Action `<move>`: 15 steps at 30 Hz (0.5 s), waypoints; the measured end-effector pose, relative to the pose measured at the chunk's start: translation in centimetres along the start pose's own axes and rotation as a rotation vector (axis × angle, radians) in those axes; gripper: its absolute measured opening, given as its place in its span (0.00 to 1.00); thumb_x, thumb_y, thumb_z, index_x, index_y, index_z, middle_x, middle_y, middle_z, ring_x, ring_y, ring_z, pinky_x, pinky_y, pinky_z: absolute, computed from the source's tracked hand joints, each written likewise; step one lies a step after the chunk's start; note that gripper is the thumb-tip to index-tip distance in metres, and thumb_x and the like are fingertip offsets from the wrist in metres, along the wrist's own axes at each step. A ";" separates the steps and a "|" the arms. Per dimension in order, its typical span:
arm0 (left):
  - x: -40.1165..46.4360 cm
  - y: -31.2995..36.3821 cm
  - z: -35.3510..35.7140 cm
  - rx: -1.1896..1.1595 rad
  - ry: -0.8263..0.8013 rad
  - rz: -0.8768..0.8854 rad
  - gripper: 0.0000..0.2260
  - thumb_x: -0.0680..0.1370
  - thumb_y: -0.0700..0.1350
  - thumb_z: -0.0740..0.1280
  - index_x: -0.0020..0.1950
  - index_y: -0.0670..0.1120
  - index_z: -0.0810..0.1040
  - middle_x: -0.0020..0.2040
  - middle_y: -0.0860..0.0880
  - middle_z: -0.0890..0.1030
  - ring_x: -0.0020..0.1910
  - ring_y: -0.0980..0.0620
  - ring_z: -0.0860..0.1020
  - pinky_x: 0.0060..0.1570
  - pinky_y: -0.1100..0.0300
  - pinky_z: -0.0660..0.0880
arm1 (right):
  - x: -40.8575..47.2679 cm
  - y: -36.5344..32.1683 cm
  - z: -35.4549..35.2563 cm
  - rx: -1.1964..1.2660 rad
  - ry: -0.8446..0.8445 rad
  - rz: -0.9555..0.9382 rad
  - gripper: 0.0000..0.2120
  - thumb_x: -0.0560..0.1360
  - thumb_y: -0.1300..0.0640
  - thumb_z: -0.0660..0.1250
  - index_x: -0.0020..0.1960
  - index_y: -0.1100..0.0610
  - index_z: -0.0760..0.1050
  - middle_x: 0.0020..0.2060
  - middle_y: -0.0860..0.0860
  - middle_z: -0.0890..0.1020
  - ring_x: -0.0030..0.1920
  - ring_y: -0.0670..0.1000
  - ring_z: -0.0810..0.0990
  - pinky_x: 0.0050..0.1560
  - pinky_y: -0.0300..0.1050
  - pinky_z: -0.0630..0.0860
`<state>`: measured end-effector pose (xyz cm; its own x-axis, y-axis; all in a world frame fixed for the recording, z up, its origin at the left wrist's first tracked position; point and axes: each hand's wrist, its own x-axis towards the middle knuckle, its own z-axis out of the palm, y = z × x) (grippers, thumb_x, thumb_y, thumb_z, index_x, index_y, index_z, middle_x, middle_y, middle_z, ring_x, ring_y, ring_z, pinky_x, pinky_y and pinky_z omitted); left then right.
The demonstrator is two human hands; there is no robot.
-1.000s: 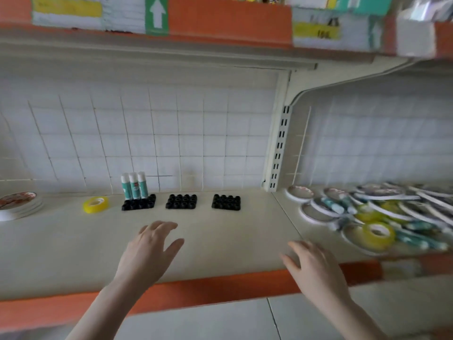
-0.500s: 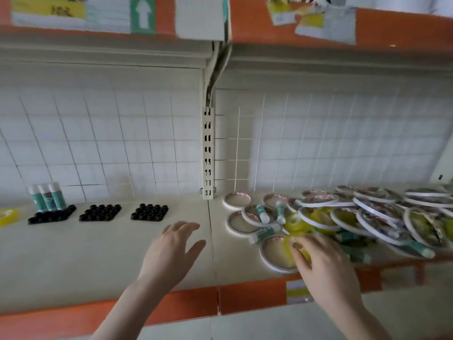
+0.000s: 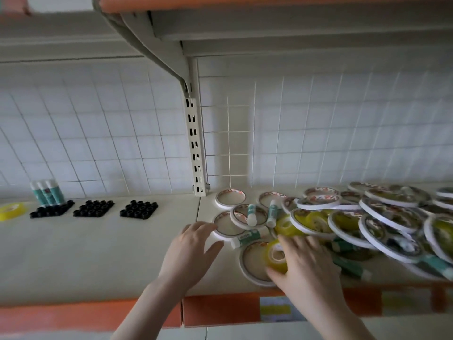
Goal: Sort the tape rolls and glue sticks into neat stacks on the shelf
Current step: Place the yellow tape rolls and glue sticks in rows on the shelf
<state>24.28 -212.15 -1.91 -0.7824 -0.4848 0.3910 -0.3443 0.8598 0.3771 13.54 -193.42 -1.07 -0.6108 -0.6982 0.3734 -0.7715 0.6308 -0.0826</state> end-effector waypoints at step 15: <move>3.7 4.8 1.5 0.156 -0.147 0.243 0.15 0.77 0.51 0.58 0.59 0.49 0.76 0.57 0.50 0.77 0.59 0.48 0.73 0.50 0.58 0.69 | -1.1 2.2 1.8 0.082 0.233 0.052 0.31 0.53 0.50 0.82 0.53 0.60 0.80 0.41 0.51 0.82 0.41 0.54 0.82 0.38 0.46 0.82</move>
<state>18.98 -209.61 0.12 -0.9142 -0.2438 0.3239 -0.2047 0.9672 0.1503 12.19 -191.91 -3.27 -0.6001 -0.5627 0.5686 -0.7576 0.6280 -0.1781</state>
